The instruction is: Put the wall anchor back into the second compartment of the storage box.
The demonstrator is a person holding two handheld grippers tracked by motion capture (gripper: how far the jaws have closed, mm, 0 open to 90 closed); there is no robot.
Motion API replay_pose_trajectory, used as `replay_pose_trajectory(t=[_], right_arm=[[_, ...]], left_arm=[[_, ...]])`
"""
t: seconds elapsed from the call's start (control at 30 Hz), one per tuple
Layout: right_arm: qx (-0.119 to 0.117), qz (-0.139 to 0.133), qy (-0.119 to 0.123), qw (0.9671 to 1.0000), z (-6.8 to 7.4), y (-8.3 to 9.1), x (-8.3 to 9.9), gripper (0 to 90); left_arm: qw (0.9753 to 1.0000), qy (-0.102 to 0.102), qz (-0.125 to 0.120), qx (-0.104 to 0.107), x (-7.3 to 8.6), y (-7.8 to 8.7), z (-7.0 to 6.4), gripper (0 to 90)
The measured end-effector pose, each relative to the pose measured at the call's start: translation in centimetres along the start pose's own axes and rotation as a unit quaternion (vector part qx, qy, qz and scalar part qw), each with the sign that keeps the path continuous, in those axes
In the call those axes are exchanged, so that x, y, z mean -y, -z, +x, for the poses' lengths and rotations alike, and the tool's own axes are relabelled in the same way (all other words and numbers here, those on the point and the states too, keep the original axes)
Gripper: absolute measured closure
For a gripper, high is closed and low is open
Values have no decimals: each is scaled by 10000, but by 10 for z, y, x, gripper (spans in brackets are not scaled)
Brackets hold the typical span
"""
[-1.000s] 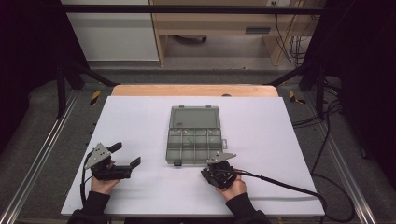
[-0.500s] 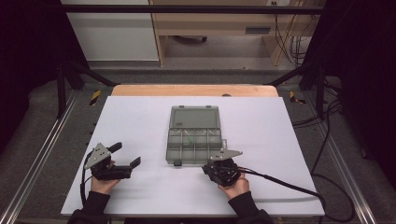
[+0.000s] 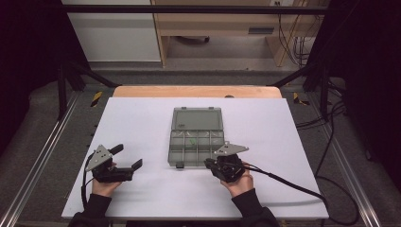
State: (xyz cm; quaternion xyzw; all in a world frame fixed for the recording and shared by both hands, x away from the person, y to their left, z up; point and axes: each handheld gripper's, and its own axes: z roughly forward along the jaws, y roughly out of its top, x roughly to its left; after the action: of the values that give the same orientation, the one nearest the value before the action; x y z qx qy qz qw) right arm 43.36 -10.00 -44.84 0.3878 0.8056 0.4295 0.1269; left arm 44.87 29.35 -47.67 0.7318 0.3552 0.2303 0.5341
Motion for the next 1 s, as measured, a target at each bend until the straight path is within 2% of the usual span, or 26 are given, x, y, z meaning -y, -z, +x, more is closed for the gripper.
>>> replay_pose_trajectory(t=[0.17, 0.63, 0.83, 1.0], right_arm=[[6, -112, 9, 9999, 1, 0, -11, 848], [116, -368, 74, 9992, -1, -13, -50, 848], [182, -385, 83, 9991, -2, -29, -64, 848], [202, -313, 85, 9993, -5, -46, -69, 848]], left_arm=[[10000, 2, -5, -3, 0, 0, 0, 5], [10000, 13, -5, -2, 0, 0, 1, 4], [10000, 16, -20, -2, 0, 0, 1, 4], [10000, 35, -30, 4, 0, 0, 1, 5]])
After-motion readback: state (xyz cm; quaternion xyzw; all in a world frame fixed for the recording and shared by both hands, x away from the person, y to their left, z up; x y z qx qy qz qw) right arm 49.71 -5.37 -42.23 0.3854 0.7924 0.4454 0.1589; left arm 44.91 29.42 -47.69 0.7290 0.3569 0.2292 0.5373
